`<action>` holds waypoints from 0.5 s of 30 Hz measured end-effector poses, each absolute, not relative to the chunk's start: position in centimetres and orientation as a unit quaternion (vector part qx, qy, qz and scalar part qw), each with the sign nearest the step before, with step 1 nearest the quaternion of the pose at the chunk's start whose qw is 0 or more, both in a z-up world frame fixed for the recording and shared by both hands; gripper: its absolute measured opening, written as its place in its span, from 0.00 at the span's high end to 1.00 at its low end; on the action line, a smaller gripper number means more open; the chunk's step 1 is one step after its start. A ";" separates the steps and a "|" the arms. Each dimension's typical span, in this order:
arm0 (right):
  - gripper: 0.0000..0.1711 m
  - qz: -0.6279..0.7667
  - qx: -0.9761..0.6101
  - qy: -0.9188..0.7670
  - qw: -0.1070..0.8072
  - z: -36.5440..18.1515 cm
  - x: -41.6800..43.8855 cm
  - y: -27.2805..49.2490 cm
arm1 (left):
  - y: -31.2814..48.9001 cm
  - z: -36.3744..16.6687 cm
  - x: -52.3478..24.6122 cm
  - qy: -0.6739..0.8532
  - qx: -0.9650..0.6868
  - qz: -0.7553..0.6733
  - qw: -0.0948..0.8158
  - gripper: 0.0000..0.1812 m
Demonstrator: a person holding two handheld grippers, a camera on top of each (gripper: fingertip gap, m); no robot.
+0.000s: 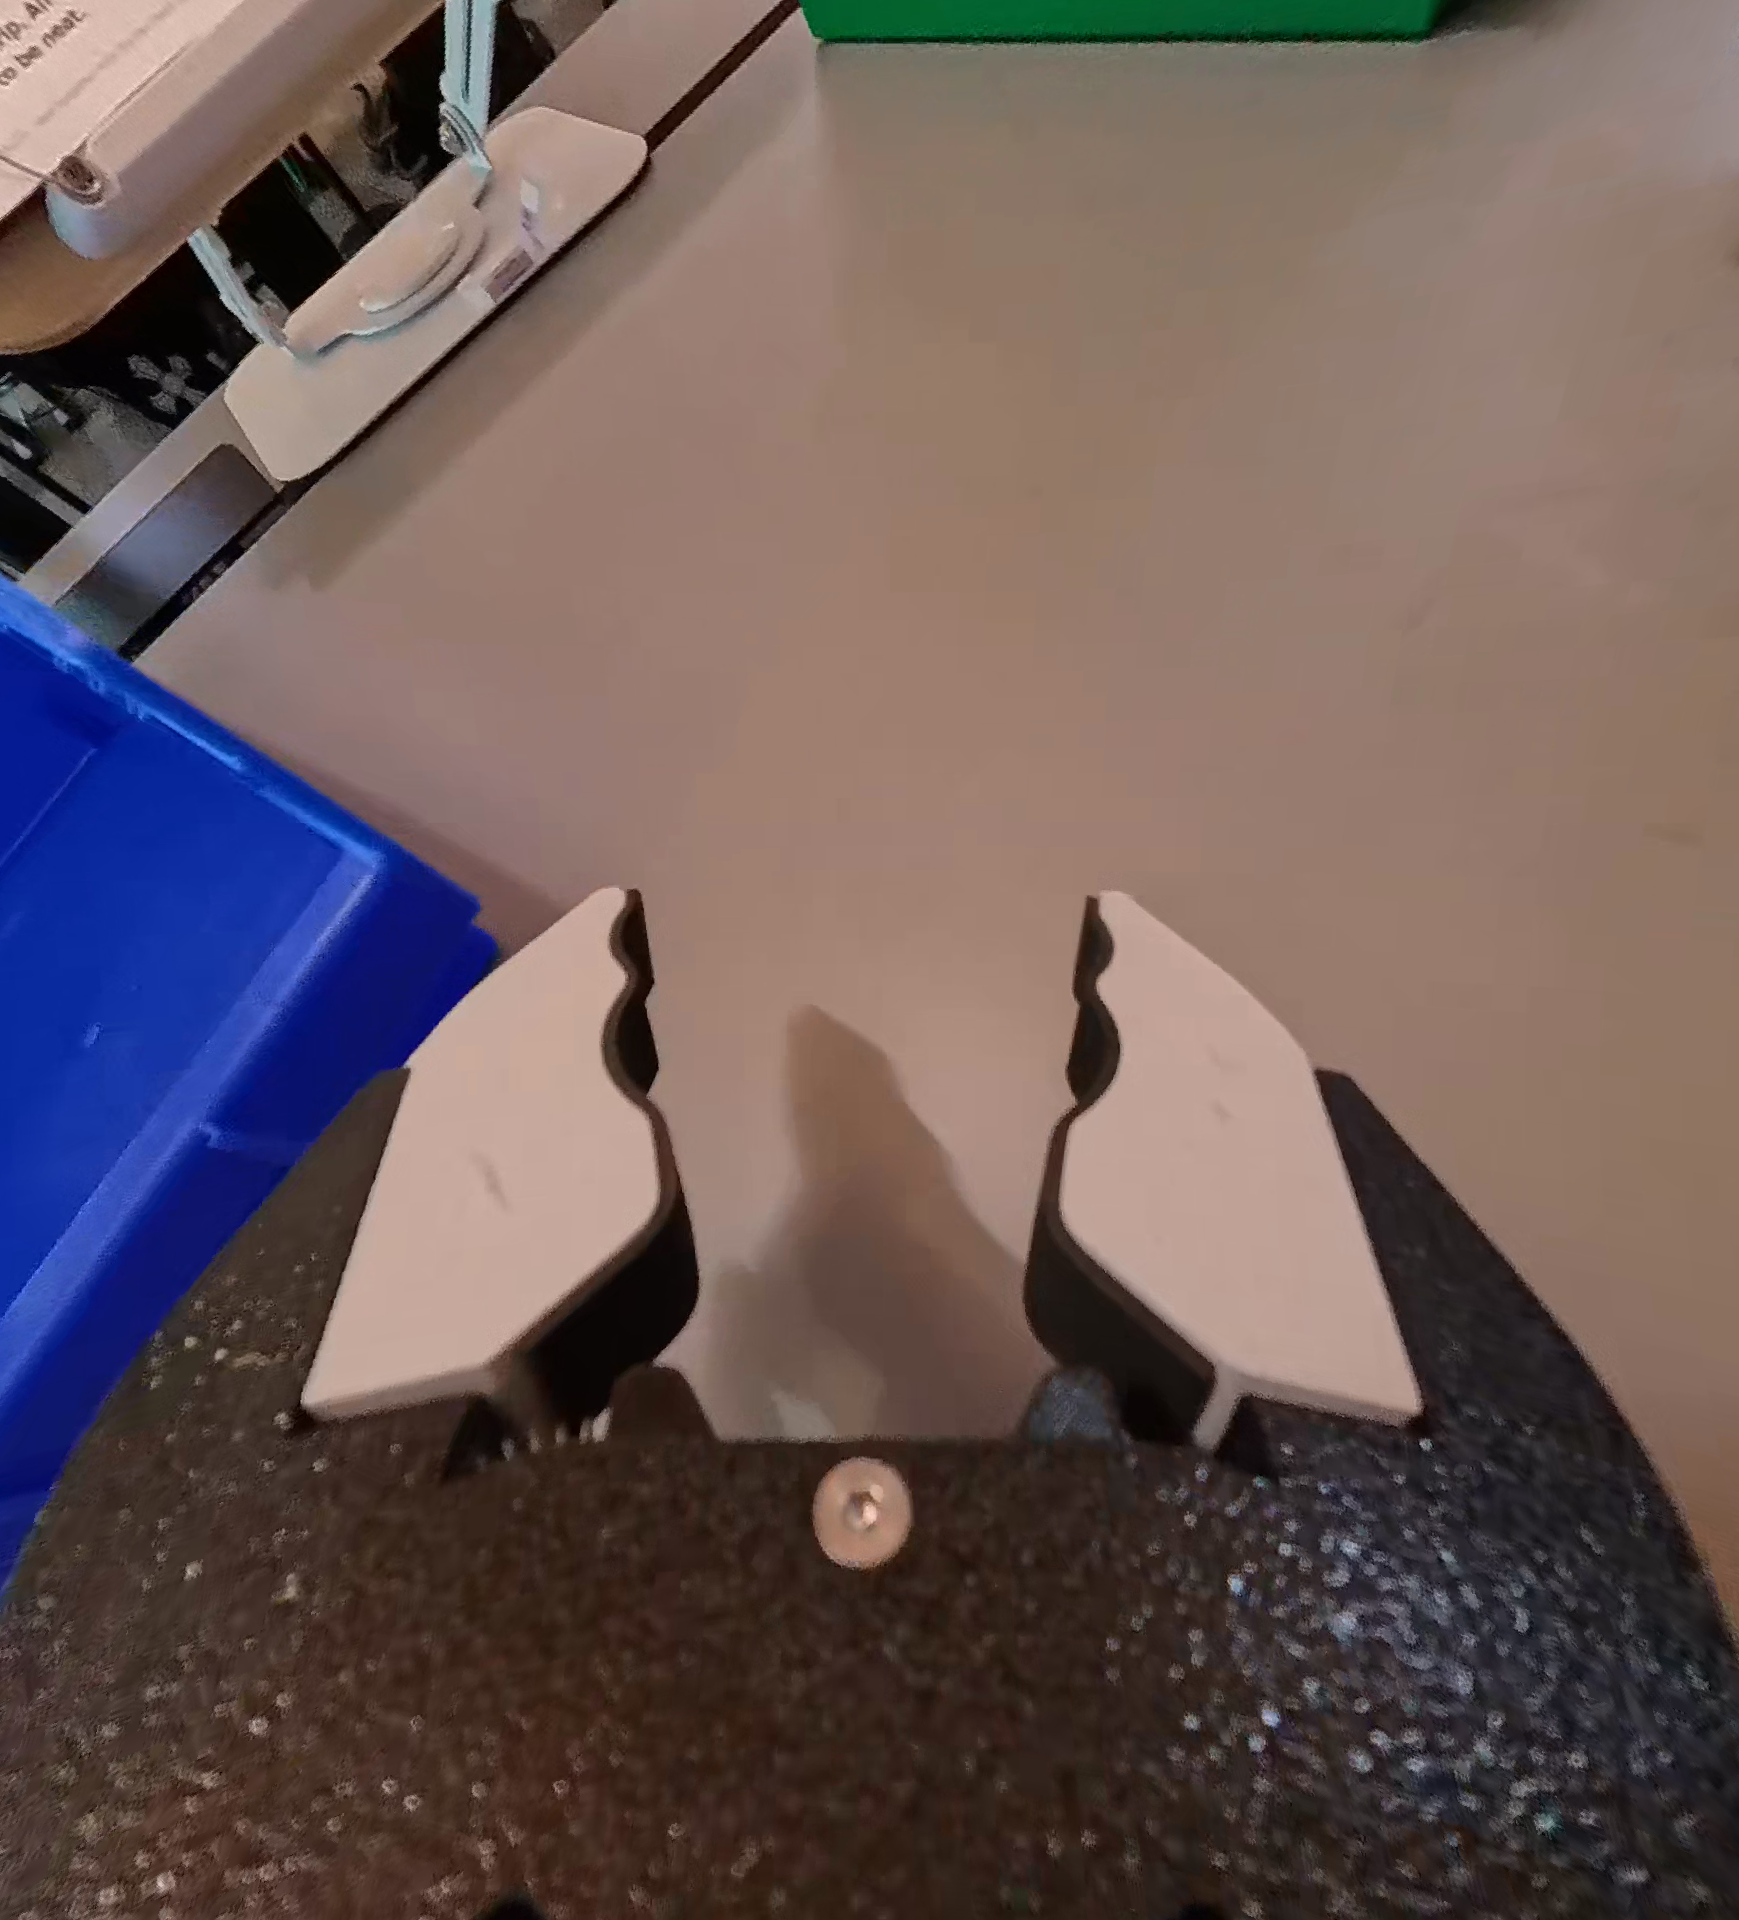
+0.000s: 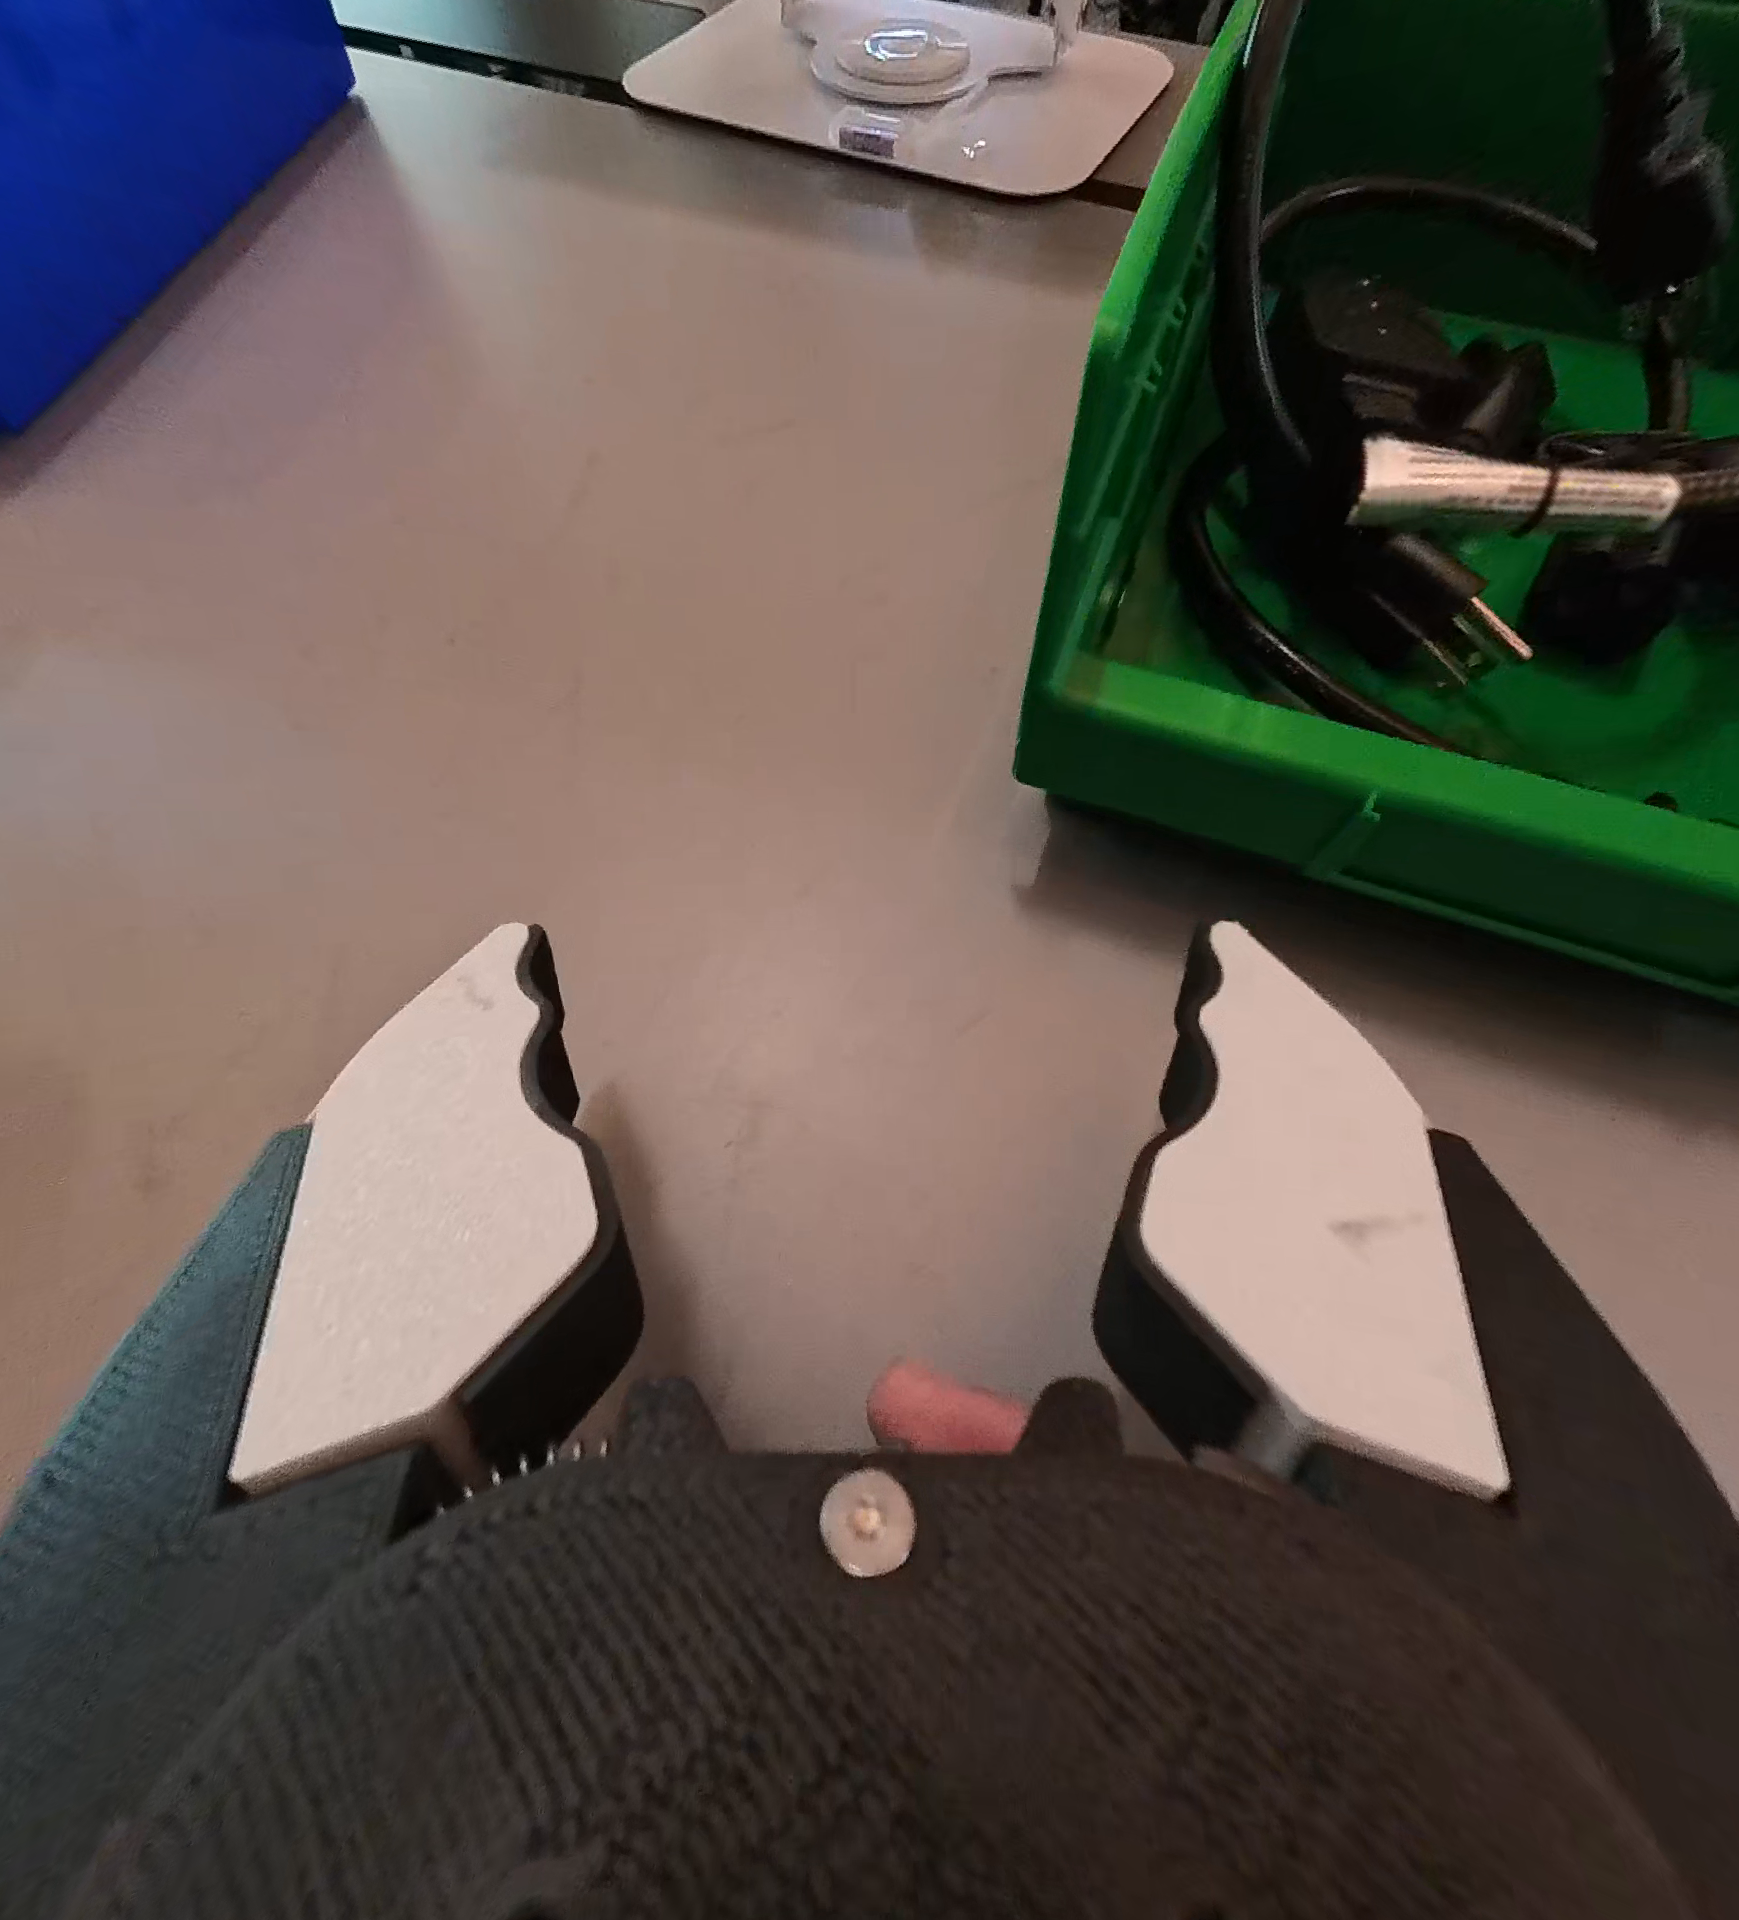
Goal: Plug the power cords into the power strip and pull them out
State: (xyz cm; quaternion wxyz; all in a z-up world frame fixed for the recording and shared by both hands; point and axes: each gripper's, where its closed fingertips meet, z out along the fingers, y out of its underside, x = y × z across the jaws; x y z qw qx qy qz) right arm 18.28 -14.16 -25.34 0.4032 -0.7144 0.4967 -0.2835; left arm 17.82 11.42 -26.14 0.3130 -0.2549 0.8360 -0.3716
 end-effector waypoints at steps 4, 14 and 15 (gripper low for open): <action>0.35 -0.280 -0.706 0.510 0.404 -25.4 18.4 -14.6 | 10.5 -26.3 17.8 0.839 -0.258 -0.365 0.309 0.57; 0.34 -0.196 -0.736 0.510 0.400 -27.1 18.3 -13.4 | -2.9 -20.5 18.1 0.810 -0.305 -0.479 0.148 0.54; 0.34 -0.202 -0.728 0.513 0.408 -26.7 18.4 -13.7 | -4.3 -19.4 19.1 0.802 -0.315 -0.487 0.141 0.54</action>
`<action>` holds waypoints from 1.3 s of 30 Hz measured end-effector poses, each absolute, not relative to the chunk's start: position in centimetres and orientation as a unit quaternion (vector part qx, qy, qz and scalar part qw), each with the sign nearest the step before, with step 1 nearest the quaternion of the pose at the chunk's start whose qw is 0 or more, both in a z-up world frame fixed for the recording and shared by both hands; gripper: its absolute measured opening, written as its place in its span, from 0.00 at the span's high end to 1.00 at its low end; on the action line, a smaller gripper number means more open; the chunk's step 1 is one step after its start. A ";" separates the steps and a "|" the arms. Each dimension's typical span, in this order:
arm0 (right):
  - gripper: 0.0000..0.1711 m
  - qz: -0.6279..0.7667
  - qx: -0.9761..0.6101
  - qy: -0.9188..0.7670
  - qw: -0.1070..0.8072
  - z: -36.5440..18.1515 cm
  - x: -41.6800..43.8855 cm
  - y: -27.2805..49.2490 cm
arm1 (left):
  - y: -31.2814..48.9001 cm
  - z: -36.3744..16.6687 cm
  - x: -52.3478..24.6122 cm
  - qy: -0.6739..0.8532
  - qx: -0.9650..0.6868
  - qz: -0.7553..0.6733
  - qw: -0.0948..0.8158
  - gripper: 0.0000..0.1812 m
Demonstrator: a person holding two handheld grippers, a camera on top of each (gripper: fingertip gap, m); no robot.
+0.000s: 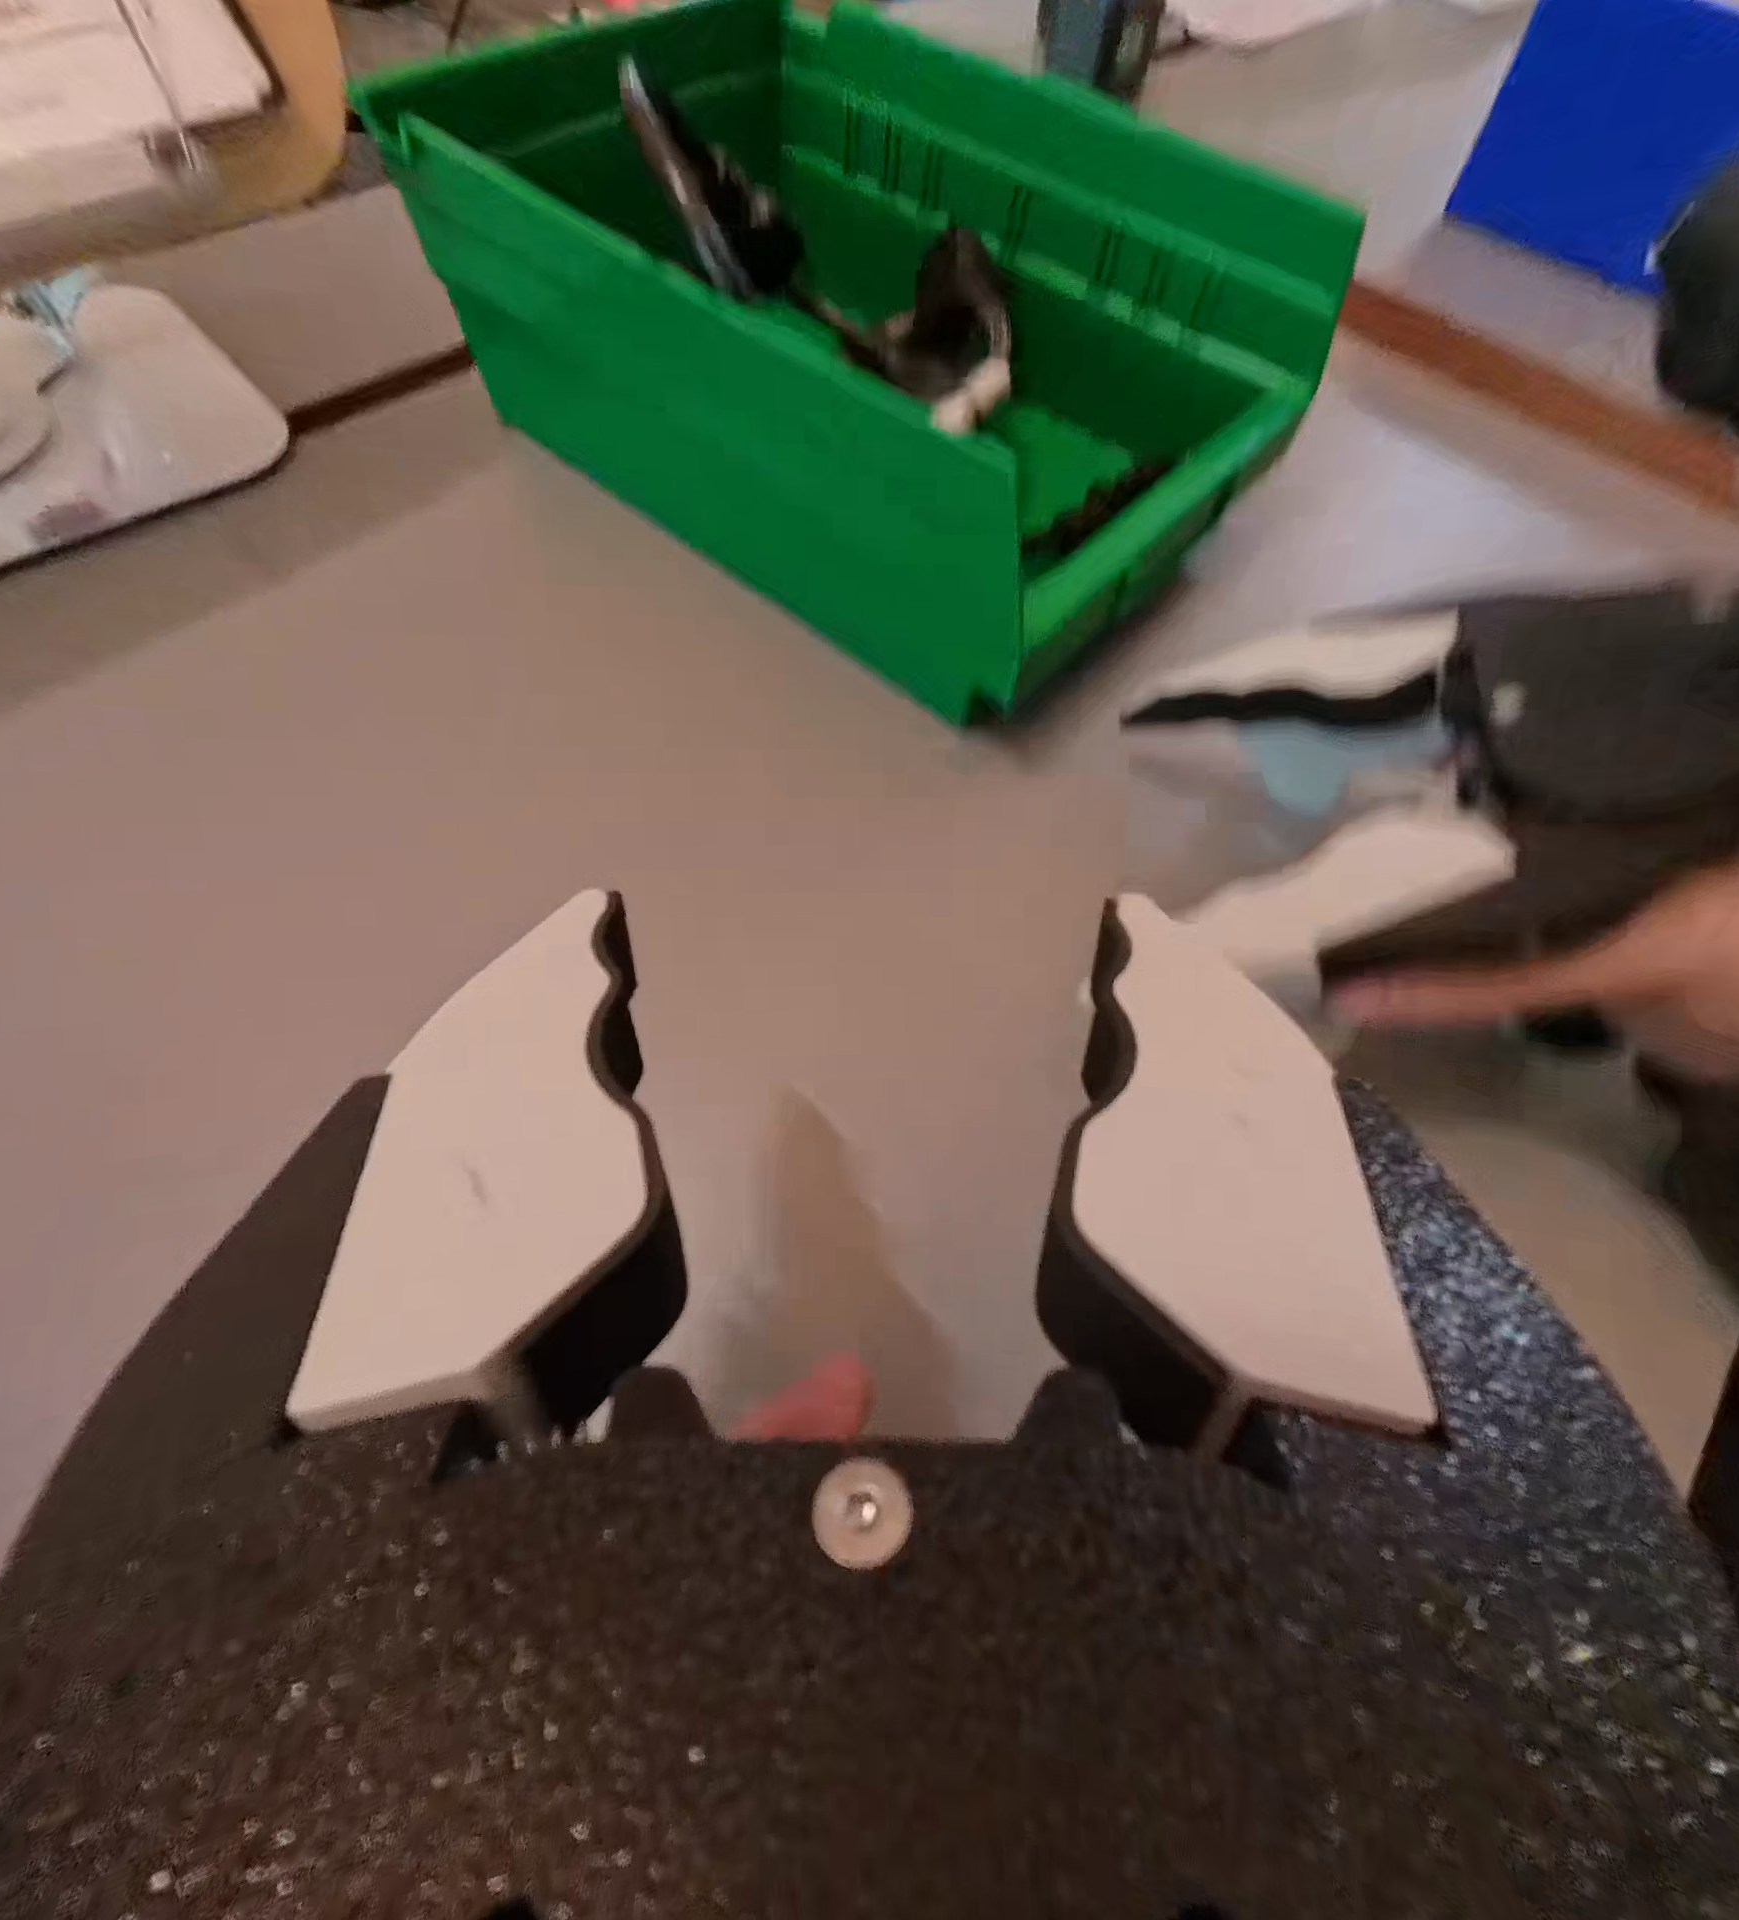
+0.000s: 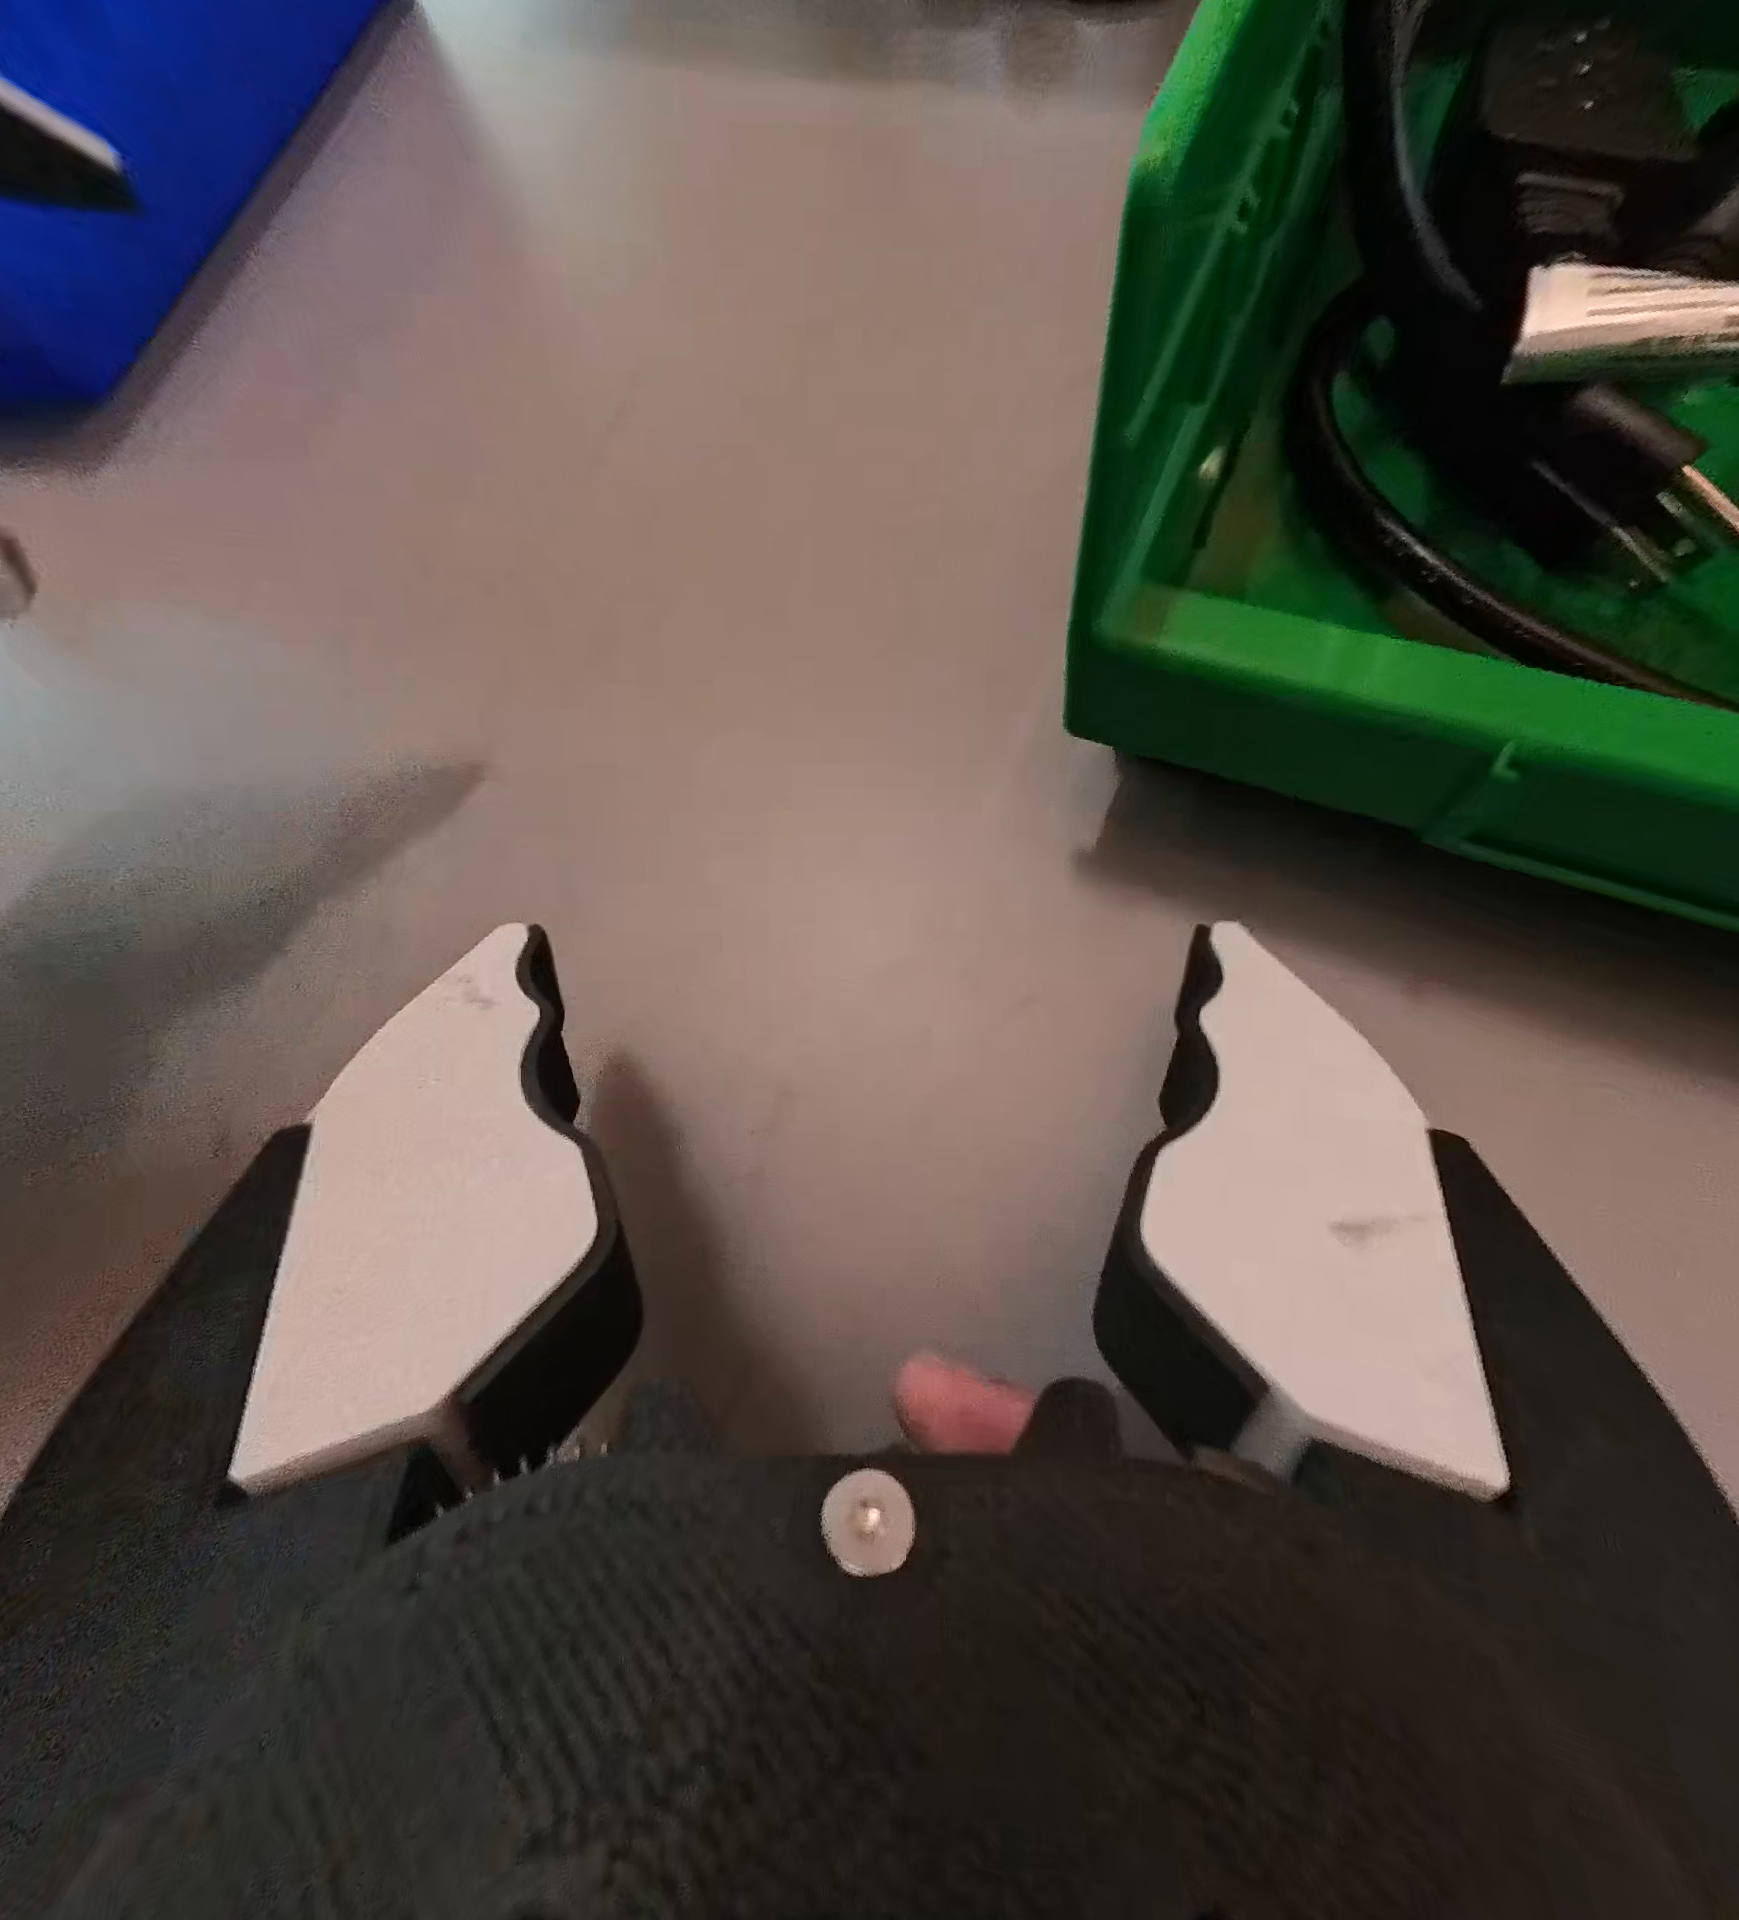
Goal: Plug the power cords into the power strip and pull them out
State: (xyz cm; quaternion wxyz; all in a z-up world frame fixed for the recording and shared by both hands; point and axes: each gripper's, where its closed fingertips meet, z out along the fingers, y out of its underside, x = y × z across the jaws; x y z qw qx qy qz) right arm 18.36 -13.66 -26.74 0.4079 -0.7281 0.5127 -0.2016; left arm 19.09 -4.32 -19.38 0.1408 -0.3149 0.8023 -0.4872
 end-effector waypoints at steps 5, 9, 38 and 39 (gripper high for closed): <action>0.36 -0.248 -0.714 0.511 0.409 -25.8 18.6 -16.6 | -11.5 -17.1 24.1 0.801 -0.342 -0.477 0.114 0.53; 0.34 -0.298 -0.686 0.550 0.370 -25.5 18.7 -22.0 | -15.1 -19.2 27.3 0.817 -0.376 -0.423 0.109 0.54; 0.45 -0.347 -0.635 0.538 0.433 -18.6 16.8 -28.0 | -2.4 -24.2 25.7 0.873 -0.314 -0.338 0.159 0.90; 0.44 -0.349 -0.638 0.532 0.433 -18.2 16.7 -27.4 | -0.8 -24.2 24.0 0.877 -0.305 -0.336 0.159 0.90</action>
